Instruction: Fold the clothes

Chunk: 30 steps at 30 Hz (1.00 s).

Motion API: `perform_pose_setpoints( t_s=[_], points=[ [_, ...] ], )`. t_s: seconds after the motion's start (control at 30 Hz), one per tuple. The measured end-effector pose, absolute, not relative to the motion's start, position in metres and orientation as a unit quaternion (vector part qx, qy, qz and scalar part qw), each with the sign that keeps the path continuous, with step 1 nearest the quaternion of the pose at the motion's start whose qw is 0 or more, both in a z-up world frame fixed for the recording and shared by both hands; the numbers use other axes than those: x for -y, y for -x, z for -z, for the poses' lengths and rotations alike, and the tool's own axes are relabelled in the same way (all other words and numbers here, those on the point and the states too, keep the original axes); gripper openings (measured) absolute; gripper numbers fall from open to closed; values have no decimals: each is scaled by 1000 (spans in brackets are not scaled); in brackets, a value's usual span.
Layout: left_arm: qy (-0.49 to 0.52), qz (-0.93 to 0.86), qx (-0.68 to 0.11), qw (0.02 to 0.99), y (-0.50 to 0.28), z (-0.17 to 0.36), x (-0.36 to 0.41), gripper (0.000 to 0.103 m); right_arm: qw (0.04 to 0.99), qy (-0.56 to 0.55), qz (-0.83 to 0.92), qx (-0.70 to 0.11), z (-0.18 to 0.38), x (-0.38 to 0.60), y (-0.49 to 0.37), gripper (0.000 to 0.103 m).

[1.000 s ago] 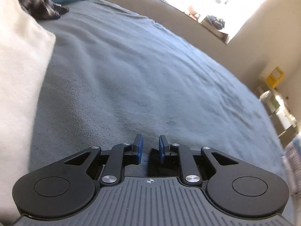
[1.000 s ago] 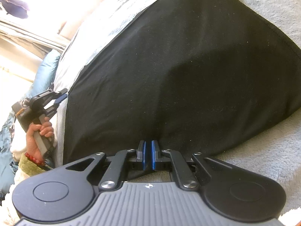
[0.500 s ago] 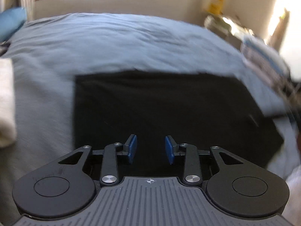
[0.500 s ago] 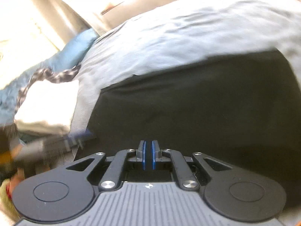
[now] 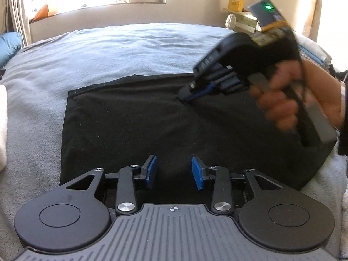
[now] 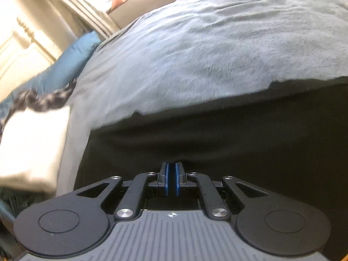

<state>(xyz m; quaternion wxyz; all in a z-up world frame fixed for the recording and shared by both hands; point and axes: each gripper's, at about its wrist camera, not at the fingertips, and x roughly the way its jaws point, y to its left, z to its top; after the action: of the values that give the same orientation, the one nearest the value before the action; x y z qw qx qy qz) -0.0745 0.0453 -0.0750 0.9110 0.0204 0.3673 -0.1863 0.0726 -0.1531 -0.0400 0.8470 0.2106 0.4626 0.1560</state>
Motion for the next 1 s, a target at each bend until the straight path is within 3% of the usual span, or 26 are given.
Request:
perform_pose_setpoints(
  t_s=[0.37,0.57,0.77,1.0],
  points=[
    [6,187,-361,913,71,76,-55,41,863,-277,-118,-406,35,171,-97,6],
    [18,183,-368,912,65,80,-59,42,834,-235,-180,-465,47,145,-110,6],
    [26,178,-371,911,65,80,-61,43,825,-345,-119,-431,60,165,-135,6],
    [33,177,-373,910,65,80,-62,43,794,-290,-232,-481,53,129,-127,6]
  ],
)
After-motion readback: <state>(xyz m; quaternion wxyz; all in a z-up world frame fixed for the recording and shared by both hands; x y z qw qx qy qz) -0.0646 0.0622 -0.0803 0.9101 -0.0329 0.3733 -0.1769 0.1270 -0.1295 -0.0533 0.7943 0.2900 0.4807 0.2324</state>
